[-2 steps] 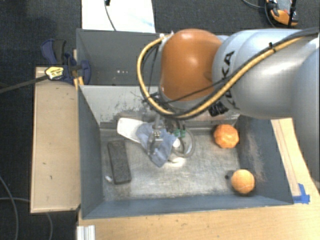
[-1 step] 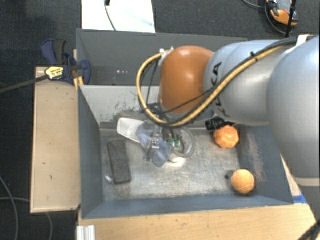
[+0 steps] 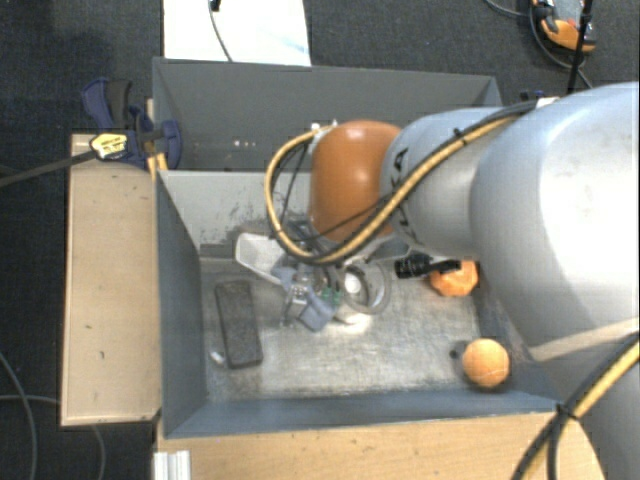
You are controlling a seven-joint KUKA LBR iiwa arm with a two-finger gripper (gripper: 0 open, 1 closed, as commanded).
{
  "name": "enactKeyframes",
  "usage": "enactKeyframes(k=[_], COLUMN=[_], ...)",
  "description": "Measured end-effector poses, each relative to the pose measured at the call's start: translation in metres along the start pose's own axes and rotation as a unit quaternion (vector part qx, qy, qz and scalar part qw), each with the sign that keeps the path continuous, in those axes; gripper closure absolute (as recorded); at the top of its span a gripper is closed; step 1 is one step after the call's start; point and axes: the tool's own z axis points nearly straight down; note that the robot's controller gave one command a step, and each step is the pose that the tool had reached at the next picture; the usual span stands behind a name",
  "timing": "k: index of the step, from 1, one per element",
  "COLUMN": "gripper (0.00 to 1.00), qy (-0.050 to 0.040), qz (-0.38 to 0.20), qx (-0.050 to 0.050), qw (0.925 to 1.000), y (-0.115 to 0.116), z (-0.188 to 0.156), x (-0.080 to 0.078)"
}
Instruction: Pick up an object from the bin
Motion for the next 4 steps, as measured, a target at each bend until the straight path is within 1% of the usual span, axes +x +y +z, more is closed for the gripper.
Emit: enactKeyframes(k=[1,2,3,4], gripper=[0.0,0.0,1.0,1.0], qy=[-0.0035,0.0009,-0.0084,-0.0083], qz=[-0.008,-0.002,-0.008,-0.007], qx=[-0.004,0.001,-0.005,-0.006], qw=[1.0,1.0,0.9999,0.9999], y=[-0.0064,-0.0021,-0.001,-0.0009], z=[0.0049,0.0003,-0.0031,-0.0031], x=[0.0039,0.0009,-0.0017,-0.0017])
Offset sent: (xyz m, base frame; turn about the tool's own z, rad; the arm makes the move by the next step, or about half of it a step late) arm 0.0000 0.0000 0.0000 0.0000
